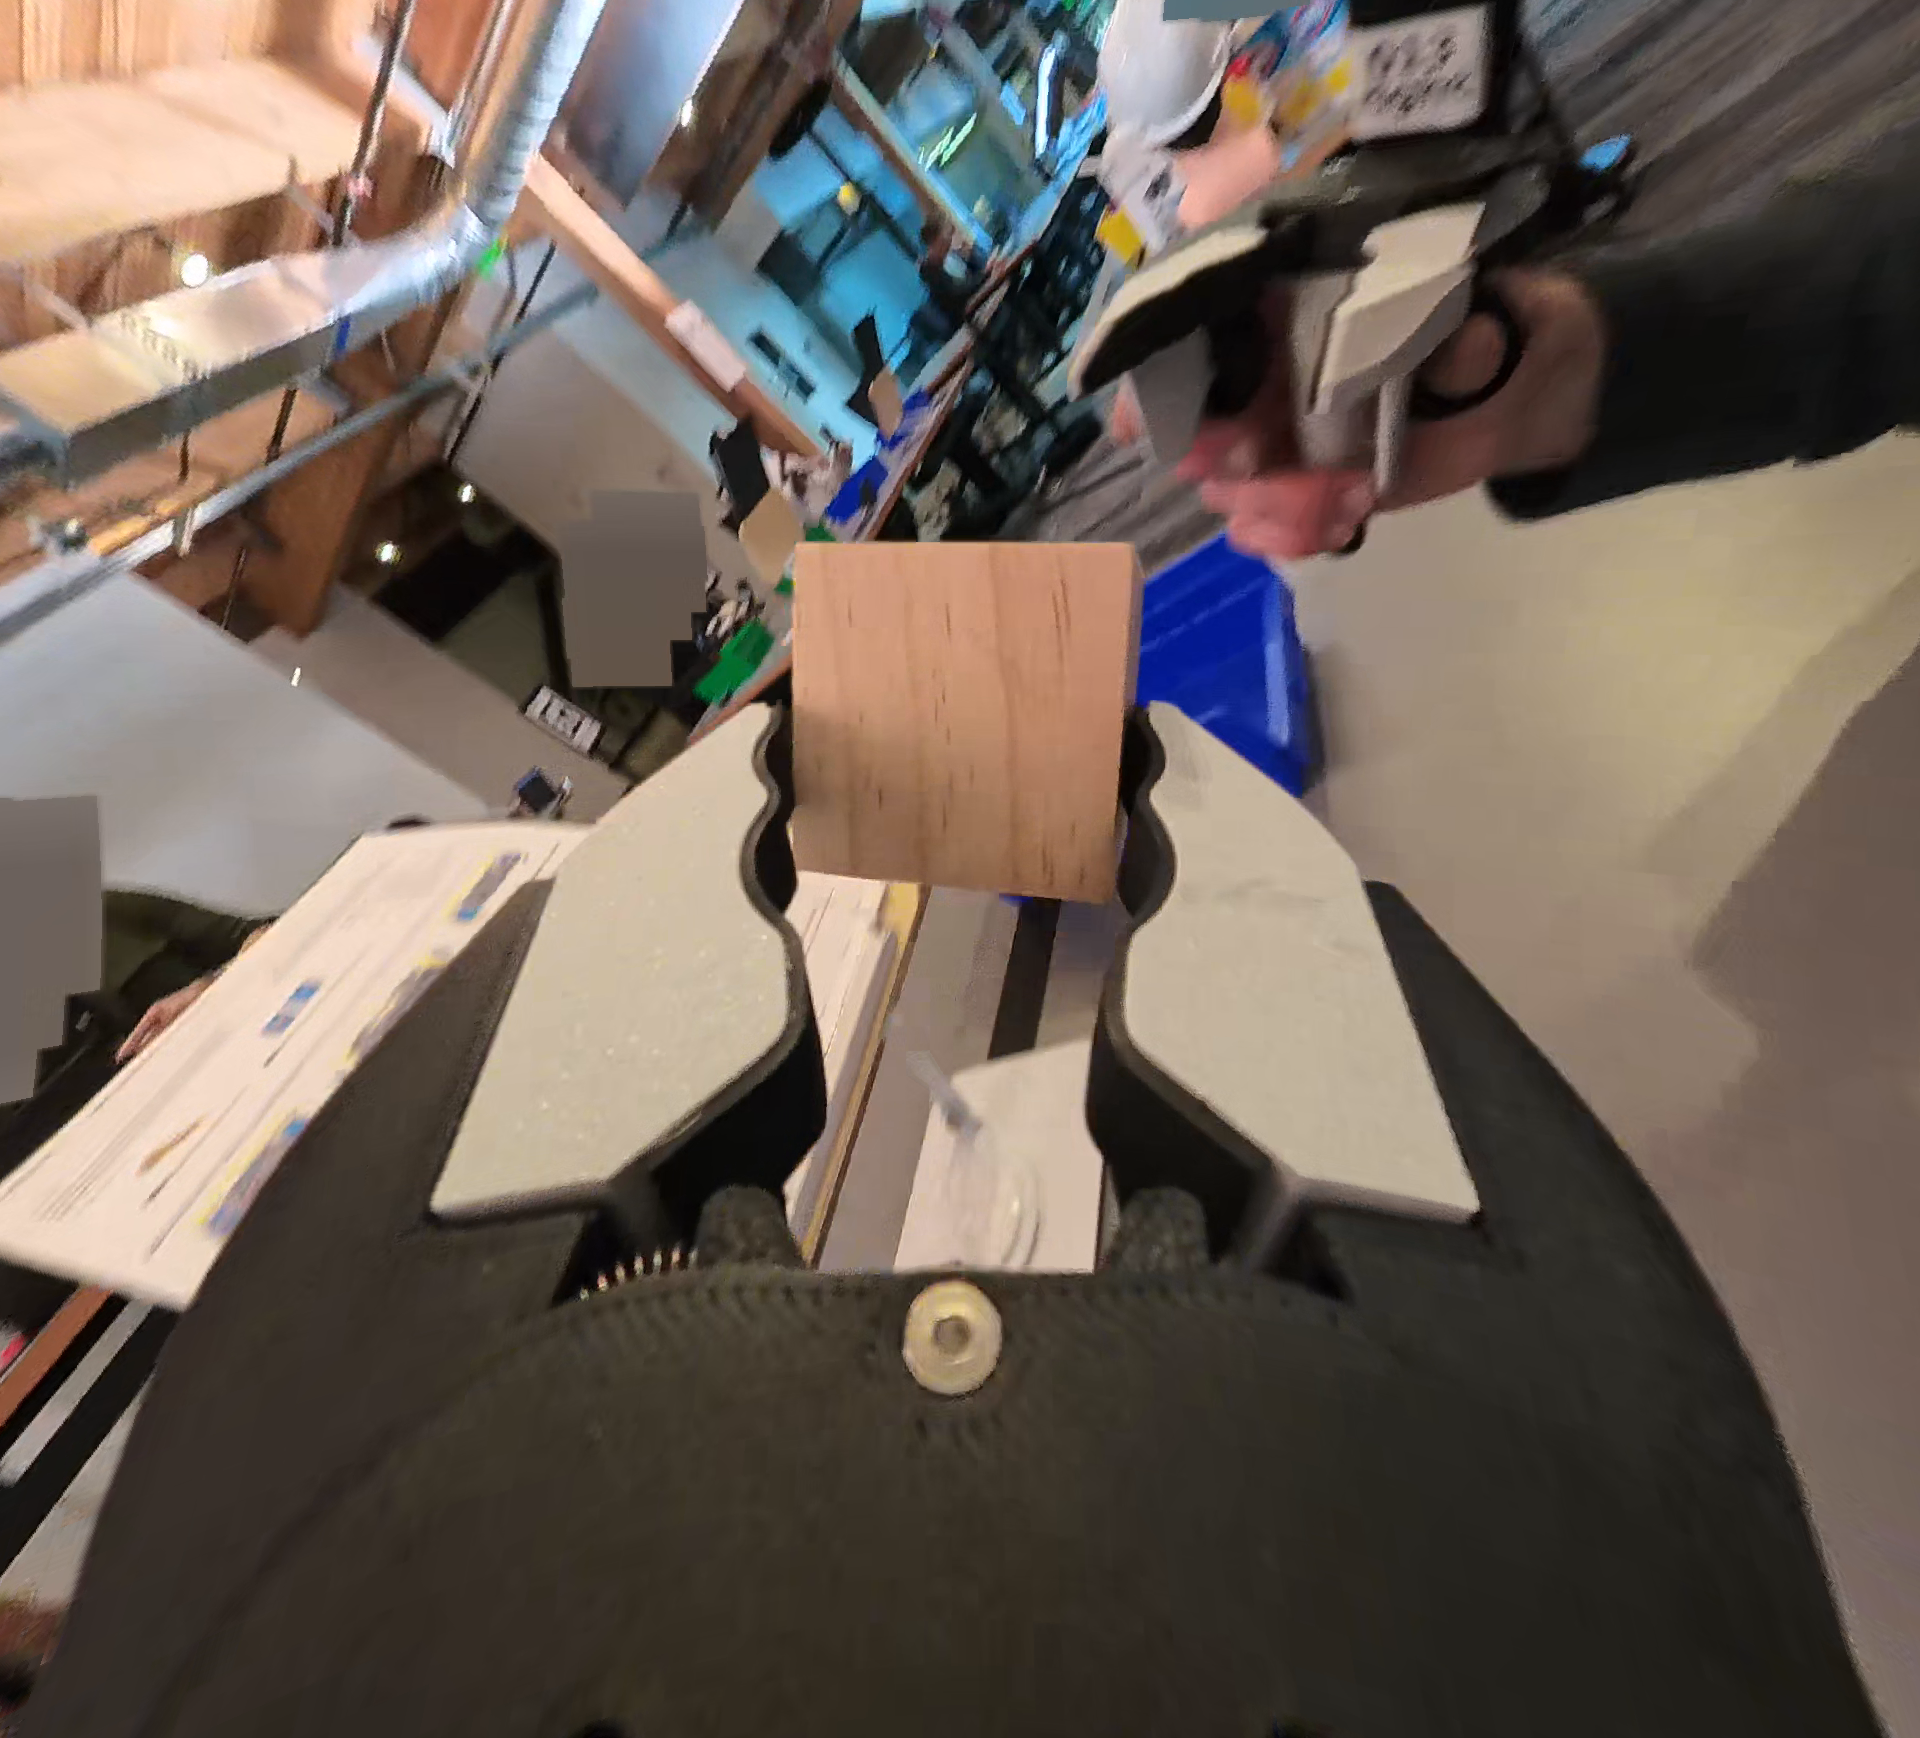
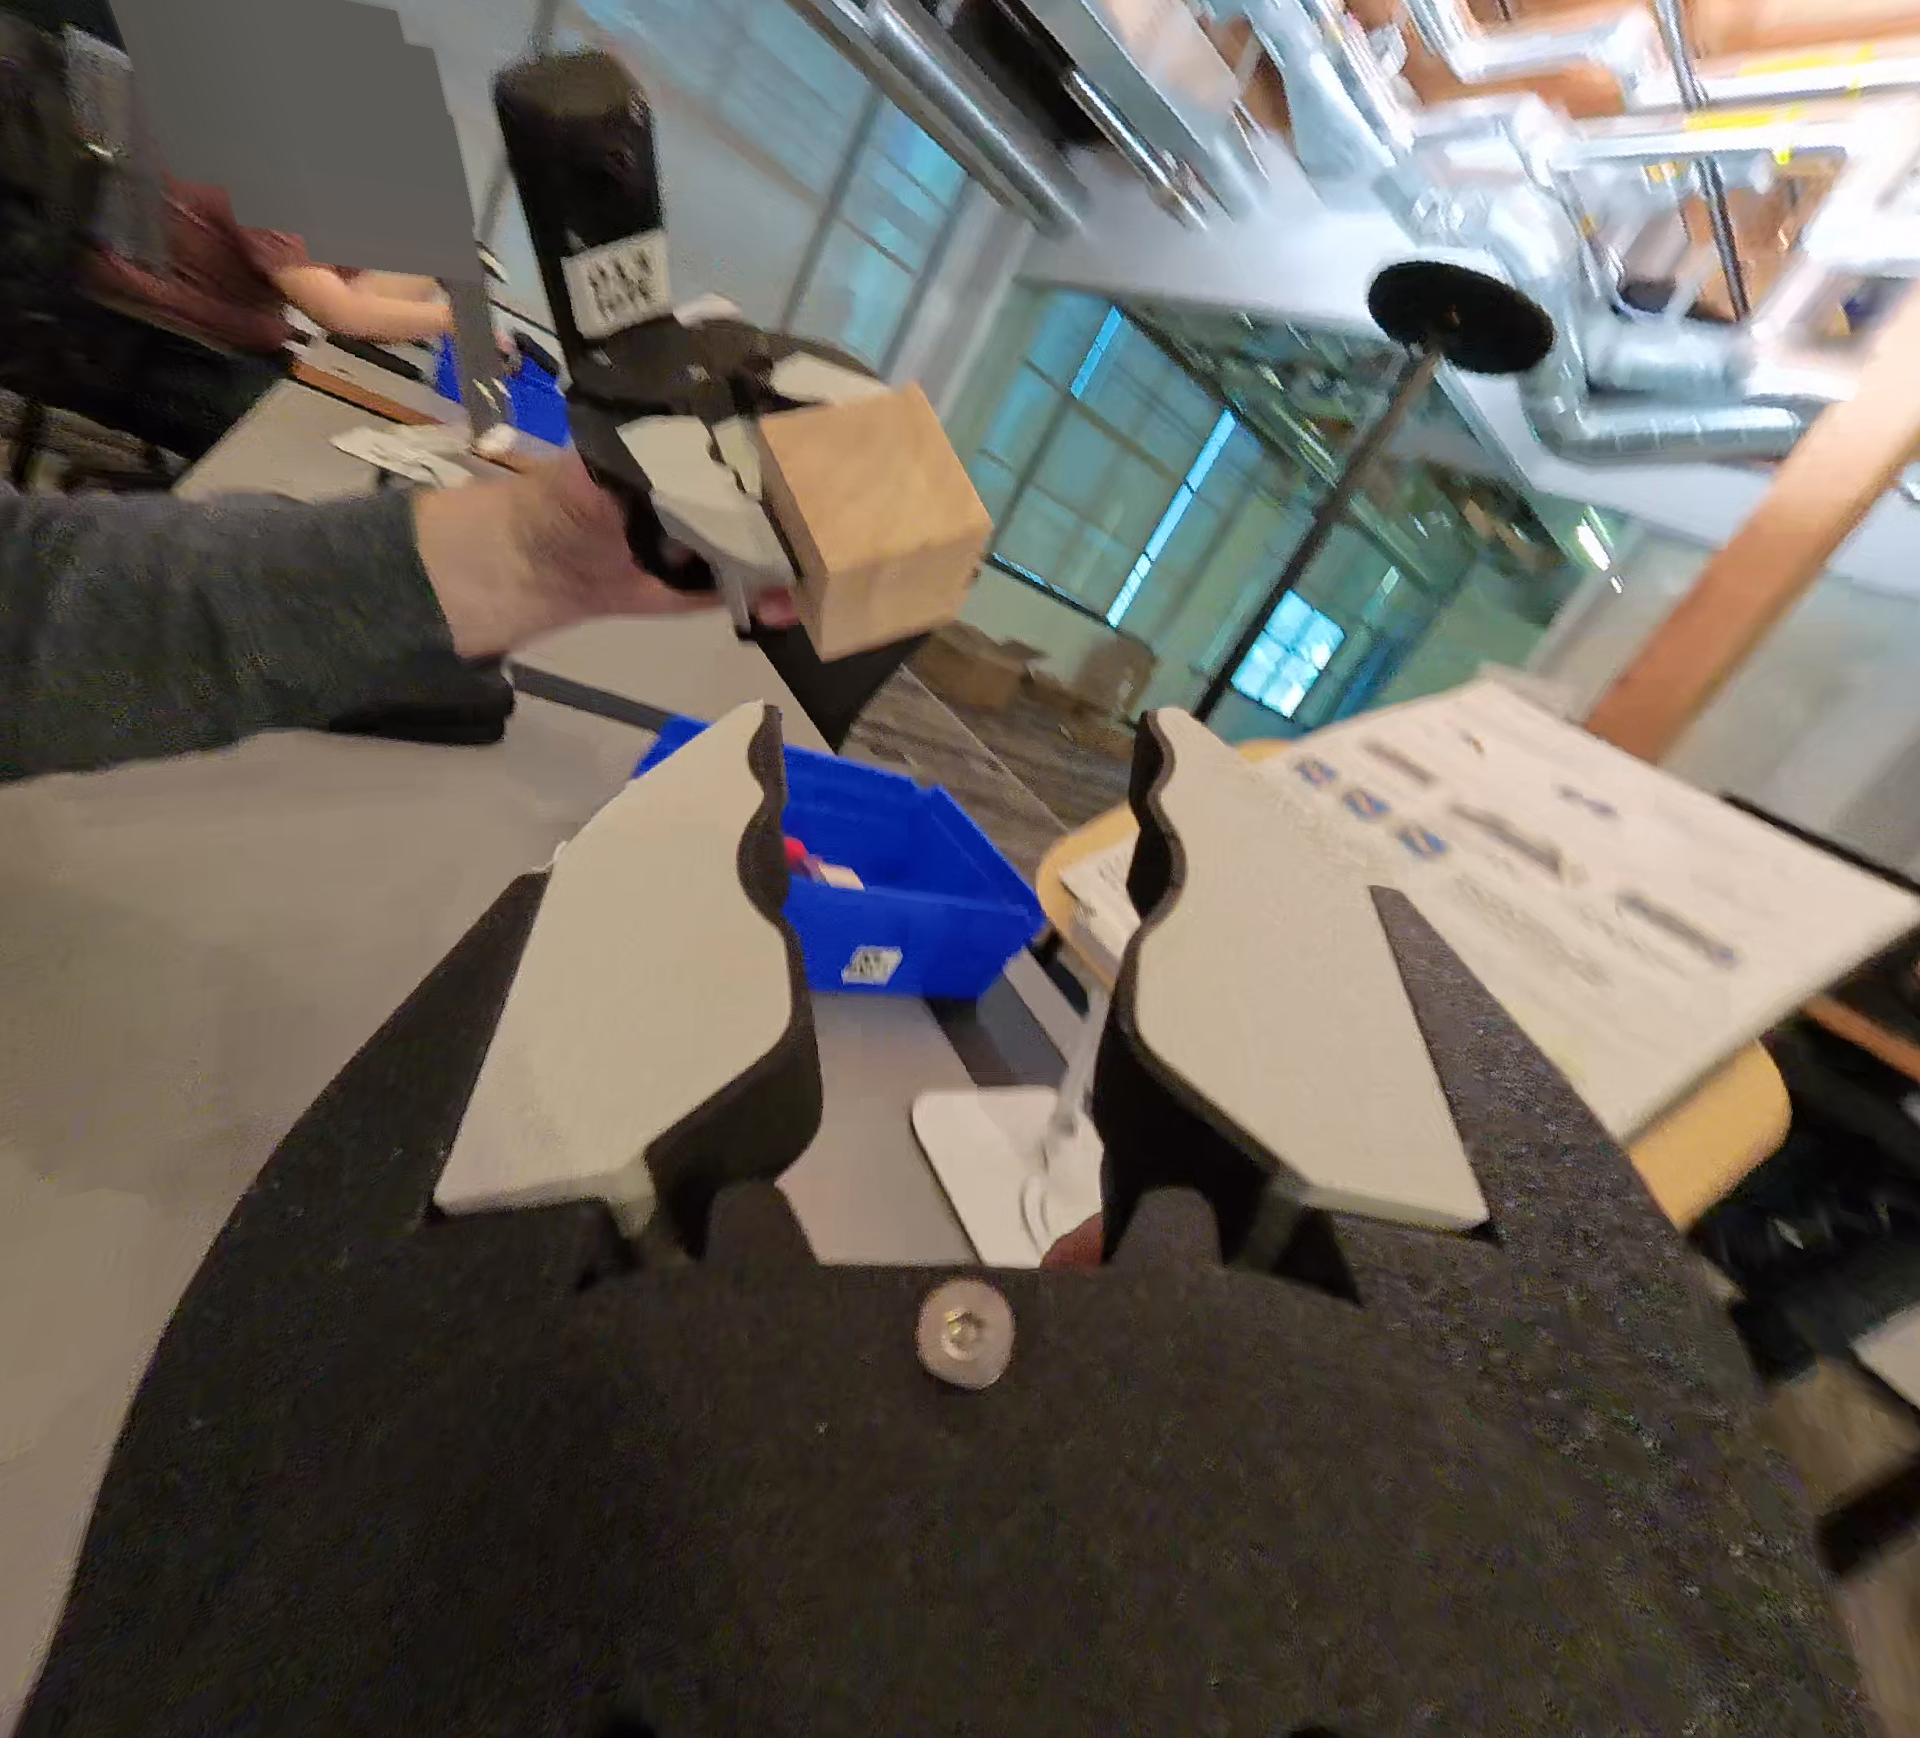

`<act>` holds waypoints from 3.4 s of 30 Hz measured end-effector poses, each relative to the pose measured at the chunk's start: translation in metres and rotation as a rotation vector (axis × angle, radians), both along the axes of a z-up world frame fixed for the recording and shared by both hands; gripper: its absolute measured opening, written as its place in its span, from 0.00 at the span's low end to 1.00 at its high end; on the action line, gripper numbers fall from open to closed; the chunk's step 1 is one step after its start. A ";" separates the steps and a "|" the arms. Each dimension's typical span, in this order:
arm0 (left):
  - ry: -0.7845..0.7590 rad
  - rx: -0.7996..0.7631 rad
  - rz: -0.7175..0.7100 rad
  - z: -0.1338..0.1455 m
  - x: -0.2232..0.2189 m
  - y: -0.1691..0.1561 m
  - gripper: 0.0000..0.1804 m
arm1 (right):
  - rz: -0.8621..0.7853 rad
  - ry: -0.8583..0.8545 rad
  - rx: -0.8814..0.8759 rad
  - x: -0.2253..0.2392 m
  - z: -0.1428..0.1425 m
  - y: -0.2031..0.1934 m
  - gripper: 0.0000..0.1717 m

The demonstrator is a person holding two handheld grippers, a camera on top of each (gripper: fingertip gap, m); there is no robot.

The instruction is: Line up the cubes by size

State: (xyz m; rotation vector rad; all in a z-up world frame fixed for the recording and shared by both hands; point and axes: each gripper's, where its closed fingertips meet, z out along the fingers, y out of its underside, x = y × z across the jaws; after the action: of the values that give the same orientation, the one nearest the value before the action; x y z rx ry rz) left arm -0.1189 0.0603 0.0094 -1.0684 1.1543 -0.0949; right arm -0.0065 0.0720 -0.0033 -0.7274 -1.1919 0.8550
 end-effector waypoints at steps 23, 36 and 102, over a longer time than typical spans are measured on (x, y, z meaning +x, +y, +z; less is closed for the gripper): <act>-0.153 0.102 -0.288 0.020 0.067 -0.039 0.33 | 0.255 -0.031 0.222 -0.042 0.034 -0.056 0.34; -0.139 0.075 -0.305 0.012 0.071 -0.037 0.33 | 0.235 -0.059 0.235 -0.042 0.026 -0.054 0.33; -0.196 0.066 -0.112 0.026 0.015 -0.016 0.00 | -0.430 -1.212 -0.001 0.131 -0.175 0.294 0.33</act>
State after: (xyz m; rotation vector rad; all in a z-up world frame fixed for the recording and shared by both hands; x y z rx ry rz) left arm -0.1036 0.0448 0.0351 -0.9150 1.0320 -0.2427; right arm 0.1248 0.3658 -0.1784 -1.5279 -1.9586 -0.0395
